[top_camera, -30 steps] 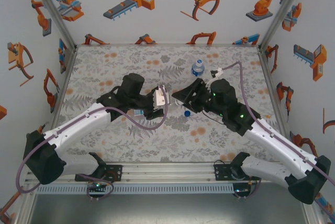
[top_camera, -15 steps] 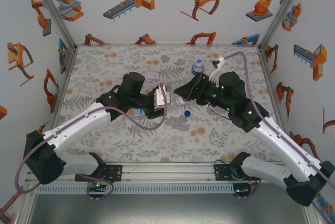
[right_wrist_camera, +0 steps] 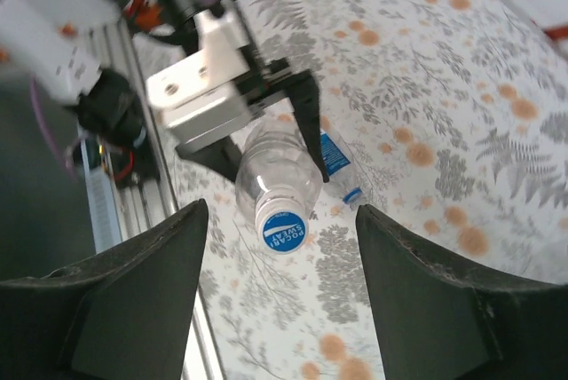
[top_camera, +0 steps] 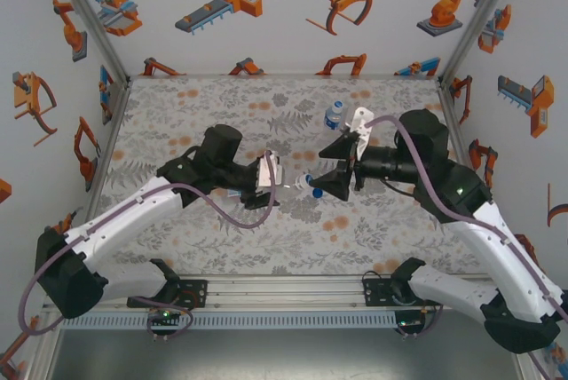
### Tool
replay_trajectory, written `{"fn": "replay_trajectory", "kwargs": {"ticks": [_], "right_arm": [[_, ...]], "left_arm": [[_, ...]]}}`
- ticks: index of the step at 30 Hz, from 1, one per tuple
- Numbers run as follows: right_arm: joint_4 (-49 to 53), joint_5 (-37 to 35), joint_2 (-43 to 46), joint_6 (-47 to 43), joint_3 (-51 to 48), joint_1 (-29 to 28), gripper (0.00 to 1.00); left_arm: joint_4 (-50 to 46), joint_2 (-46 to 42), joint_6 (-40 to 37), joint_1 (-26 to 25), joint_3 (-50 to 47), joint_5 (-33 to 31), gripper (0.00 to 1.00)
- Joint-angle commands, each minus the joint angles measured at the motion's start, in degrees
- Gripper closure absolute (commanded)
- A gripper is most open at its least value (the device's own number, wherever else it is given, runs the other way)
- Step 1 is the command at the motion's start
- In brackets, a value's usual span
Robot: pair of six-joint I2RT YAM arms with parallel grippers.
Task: Screw on the bottle caps
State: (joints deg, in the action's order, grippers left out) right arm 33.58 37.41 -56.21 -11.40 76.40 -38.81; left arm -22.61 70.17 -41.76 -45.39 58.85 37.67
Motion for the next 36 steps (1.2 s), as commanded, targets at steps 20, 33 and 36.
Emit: {"fn": "replay_trajectory", "kwargs": {"ticks": [20,33,36], "right_arm": [[2.21,11.06,-5.7,-10.66,-2.62,-0.39,0.51],[0.37,9.81,-5.67,-9.02,-4.48,-0.71,0.66],[0.17,9.11,-5.42,-8.24,-5.06,-0.85,0.71]], "left_arm": [[-4.0,-2.58,-1.77,-0.81,1.68,3.07,1.0],[-2.86,-2.76,-0.42,-0.86,1.44,2.02,1.0],[-1.11,-3.0,1.07,-0.85,0.85,1.58,1.0]]}}
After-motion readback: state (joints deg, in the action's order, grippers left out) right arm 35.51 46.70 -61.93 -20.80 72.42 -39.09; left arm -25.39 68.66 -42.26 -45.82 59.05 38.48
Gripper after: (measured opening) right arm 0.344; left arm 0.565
